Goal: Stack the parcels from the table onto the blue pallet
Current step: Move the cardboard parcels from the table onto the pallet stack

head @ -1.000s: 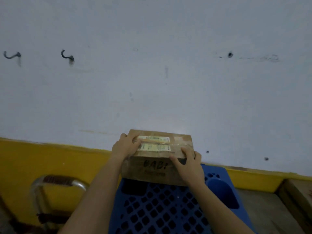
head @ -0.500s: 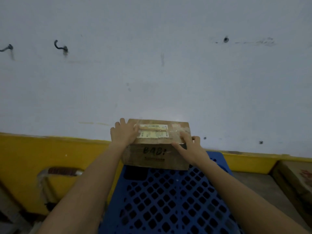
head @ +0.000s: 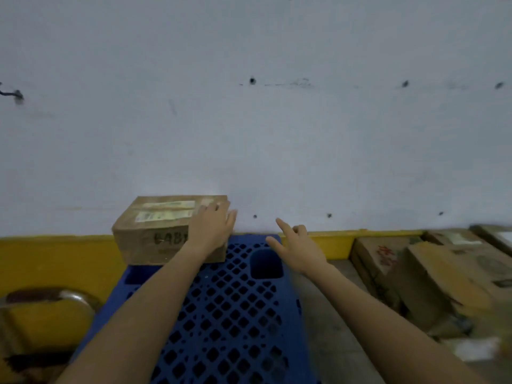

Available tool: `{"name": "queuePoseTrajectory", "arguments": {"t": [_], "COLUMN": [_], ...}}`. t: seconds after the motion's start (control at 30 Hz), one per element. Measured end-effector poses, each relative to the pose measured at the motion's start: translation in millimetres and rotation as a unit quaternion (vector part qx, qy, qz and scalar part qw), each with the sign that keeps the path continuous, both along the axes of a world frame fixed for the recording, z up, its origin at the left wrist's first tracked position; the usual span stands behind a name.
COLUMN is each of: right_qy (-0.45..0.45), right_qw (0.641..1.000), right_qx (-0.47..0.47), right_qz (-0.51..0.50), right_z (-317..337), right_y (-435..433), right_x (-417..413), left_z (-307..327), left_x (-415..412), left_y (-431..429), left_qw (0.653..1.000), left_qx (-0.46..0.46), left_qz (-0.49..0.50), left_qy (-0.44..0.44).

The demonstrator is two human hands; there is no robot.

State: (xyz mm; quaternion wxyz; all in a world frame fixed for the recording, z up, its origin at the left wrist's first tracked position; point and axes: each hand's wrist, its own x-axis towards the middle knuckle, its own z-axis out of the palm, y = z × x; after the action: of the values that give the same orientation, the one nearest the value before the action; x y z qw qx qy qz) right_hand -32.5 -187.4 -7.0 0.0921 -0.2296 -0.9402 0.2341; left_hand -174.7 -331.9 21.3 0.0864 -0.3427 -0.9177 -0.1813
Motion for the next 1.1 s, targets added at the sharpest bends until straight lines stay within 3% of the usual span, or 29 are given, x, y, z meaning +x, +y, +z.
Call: {"name": "queuePoseTrajectory", "arguments": {"t": [0.5,0.8,1.1], "right_qy": [-0.002,-0.019,0.013], "right_qw": [0.979,0.946,0.949], "right_qx": [0.097,0.202,0.153], "right_qz": [-0.181,-0.252,-0.275], "right_z": [-14.6,-46.1,-62.3], "right_y": [158.8,161.9,160.7], "right_x": [221.3,247.0,242.2], "left_z": [-29.3,-41.7,-53.3], "left_x": [206.1,241.8,237.2], "left_y": [218.5,285.6,304.2], "left_qw": [0.983,0.967,0.959], "left_qx": [-0.052,-0.109,-0.127], "left_qz": [-0.155,-0.177,-0.187], "left_qy": [-0.089,-0.147,-0.172]}}
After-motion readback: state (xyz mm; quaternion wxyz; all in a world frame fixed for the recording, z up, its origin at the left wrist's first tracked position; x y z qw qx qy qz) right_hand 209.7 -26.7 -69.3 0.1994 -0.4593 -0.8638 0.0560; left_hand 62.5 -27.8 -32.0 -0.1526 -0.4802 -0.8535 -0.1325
